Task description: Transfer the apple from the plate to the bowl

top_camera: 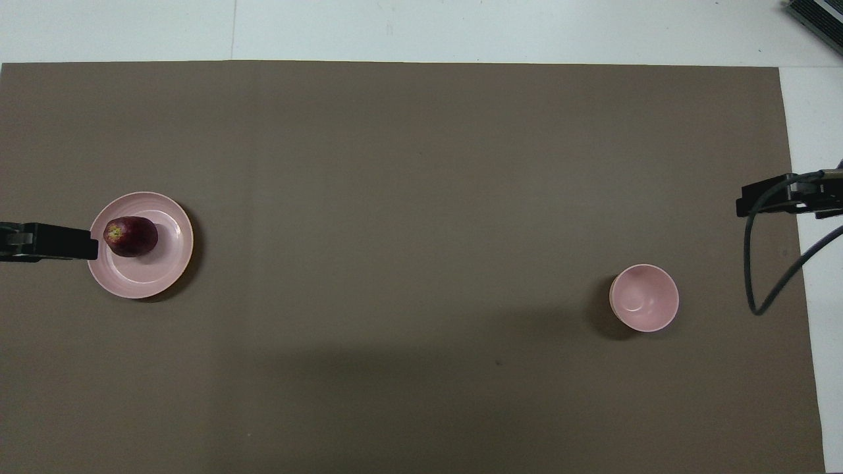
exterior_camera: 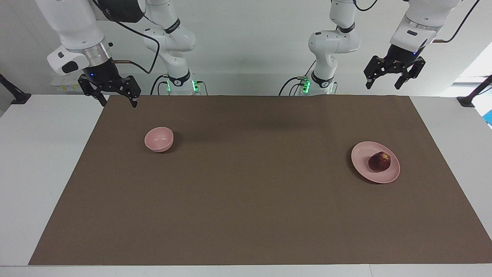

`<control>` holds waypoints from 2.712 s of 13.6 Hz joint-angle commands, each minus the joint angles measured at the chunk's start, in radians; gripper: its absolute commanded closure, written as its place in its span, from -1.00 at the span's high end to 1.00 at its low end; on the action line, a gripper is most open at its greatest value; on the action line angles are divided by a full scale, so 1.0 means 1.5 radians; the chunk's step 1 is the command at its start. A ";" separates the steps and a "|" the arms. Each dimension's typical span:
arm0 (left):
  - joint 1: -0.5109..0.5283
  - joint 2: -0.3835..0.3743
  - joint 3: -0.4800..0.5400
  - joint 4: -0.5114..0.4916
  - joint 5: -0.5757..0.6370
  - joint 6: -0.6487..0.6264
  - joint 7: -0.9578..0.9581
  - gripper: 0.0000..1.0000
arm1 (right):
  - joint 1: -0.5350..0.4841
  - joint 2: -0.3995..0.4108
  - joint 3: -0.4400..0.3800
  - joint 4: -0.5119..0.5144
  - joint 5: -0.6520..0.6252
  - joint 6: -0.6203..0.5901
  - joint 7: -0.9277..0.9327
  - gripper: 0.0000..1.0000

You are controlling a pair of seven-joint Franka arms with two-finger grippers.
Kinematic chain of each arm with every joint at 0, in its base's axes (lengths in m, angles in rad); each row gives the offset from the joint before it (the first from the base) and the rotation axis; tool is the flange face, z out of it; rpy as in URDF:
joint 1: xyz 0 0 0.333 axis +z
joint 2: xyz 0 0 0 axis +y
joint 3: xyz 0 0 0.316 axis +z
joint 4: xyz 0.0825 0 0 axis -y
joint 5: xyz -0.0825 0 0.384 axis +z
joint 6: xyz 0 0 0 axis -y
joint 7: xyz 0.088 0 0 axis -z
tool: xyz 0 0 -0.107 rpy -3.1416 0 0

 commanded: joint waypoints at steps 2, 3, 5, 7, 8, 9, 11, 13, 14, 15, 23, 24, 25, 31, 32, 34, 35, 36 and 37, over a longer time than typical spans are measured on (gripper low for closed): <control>0.022 -0.009 0.004 -0.035 -0.010 0.042 0.007 1.00 | -0.007 -0.001 0.002 -0.001 0.013 -0.002 -0.006 1.00; 0.034 -0.008 0.005 -0.048 -0.010 0.068 0.010 1.00 | -0.007 -0.001 0.002 -0.001 0.012 -0.002 -0.006 1.00; 0.046 -0.006 0.005 -0.071 -0.010 0.103 0.038 1.00 | -0.007 -0.001 0.002 -0.001 0.013 -0.002 -0.006 1.00; 0.078 0.019 0.005 -0.077 -0.009 0.123 0.050 1.00 | -0.007 -0.001 0.002 -0.001 0.012 -0.002 -0.006 1.00; 0.082 0.035 0.005 -0.077 -0.009 0.135 0.050 1.00 | -0.007 -0.001 0.002 -0.001 0.012 -0.002 -0.006 1.00; 0.089 0.052 0.005 -0.077 -0.009 0.162 0.050 1.00 | -0.007 -0.001 0.002 -0.001 0.012 -0.003 -0.006 1.00; 0.102 0.081 0.005 -0.077 -0.009 0.218 0.050 1.00 | -0.007 -0.001 0.002 -0.001 0.012 -0.003 -0.006 1.00; 0.114 0.119 0.005 -0.079 -0.009 0.244 0.050 1.00 | -0.007 -0.001 0.002 -0.001 0.012 -0.002 -0.006 1.00; 0.115 0.138 0.005 -0.080 -0.009 0.256 0.050 1.00 | -0.007 -0.001 0.002 -0.001 0.012 -0.002 -0.006 1.00; 0.115 0.154 0.005 -0.088 -0.009 0.284 0.050 1.00 | -0.007 -0.001 0.002 -0.001 0.012 -0.002 -0.006 1.00; 0.134 0.194 0.008 -0.244 -0.008 0.471 0.058 1.00 | -0.007 -0.001 0.002 -0.001 0.012 -0.002 -0.006 1.00; 0.134 0.211 0.008 -0.247 -0.008 0.498 0.058 1.00 | -0.007 -0.001 0.002 -0.001 0.012 -0.002 -0.006 1.00; 0.134 0.227 0.008 -0.252 -0.008 0.522 0.058 1.00 | -0.007 -0.001 0.002 -0.001 0.012 -0.002 -0.006 1.00; 0.156 0.241 0.008 -0.275 -0.007 0.544 0.108 1.00 | -0.007 -0.001 0.002 -0.001 0.012 -0.002 -0.006 1.00; 0.152 0.241 0.006 -0.277 -0.007 0.541 0.099 1.00 | -0.007 -0.001 0.002 -0.001 0.012 -0.002 -0.006 1.00; 0.143 0.234 0.007 -0.290 -0.007 0.534 0.085 1.00 | -0.007 -0.001 0.002 -0.001 0.012 -0.002 -0.006 1.00; 0.145 0.232 0.007 -0.295 -0.007 0.533 0.086 1.00 | -0.007 -0.001 0.002 -0.001 0.013 -0.002 -0.006 1.00; 0.144 0.231 0.006 -0.299 -0.007 0.533 0.084 1.00 | -0.007 -0.001 0.002 -0.001 0.012 -0.003 -0.006 1.00; 0.142 0.228 0.006 -0.303 -0.007 0.532 0.084 1.00 | -0.007 -0.001 0.002 -0.001 0.013 -0.002 -0.006 1.00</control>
